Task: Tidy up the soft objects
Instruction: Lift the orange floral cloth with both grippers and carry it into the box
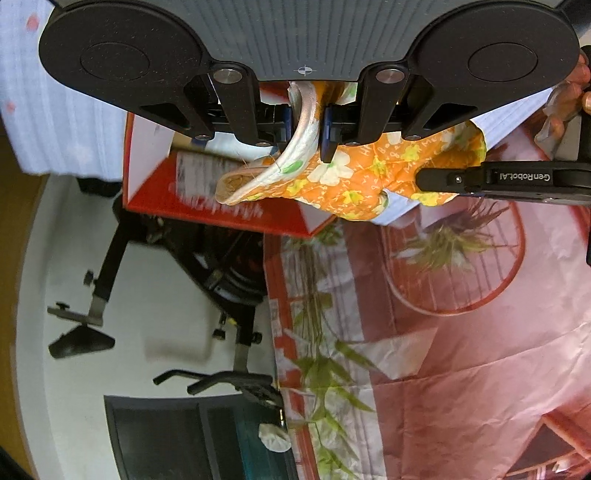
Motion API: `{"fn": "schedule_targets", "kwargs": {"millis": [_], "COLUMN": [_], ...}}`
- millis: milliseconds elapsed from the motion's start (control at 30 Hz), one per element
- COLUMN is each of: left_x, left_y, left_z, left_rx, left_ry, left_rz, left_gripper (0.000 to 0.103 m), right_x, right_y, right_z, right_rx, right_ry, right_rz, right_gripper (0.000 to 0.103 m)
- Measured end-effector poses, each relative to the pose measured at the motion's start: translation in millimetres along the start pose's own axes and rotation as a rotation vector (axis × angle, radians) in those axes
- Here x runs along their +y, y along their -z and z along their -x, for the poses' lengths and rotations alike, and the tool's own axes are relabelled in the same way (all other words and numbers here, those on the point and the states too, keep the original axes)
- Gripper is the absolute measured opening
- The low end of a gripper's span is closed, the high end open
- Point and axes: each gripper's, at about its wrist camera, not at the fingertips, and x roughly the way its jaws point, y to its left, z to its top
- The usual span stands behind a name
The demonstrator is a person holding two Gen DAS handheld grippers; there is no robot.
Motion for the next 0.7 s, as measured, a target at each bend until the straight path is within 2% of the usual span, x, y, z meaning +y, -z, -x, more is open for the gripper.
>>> {"fn": "schedule_targets", "kwargs": {"millis": [167, 300, 500, 700], "left_x": [0, 1, 5, 6], "left_y": [-22, -27, -14, 4], "left_z": [-39, -77, -111, -125], "left_rx": [0.010, 0.075, 0.197, 0.319], "left_ry": [-0.024, -0.043, -0.058, -0.055], "left_rz": [-0.005, -0.006, -0.027, -0.059], "left_gripper": [0.020, 0.020, 0.020, 0.020], "right_x": [-22, -39, -57, -66], "right_y": [-28, -36, -22, 0], "right_z": [-38, -70, -114, -142], "right_rx": [-0.008, 0.015, 0.102, 0.222], "right_ry": [0.035, 0.048, 0.079, 0.086], "right_rz": [0.038, 0.024, 0.010, -0.029], "right_gripper": [0.013, 0.013, 0.013, 0.013]}}
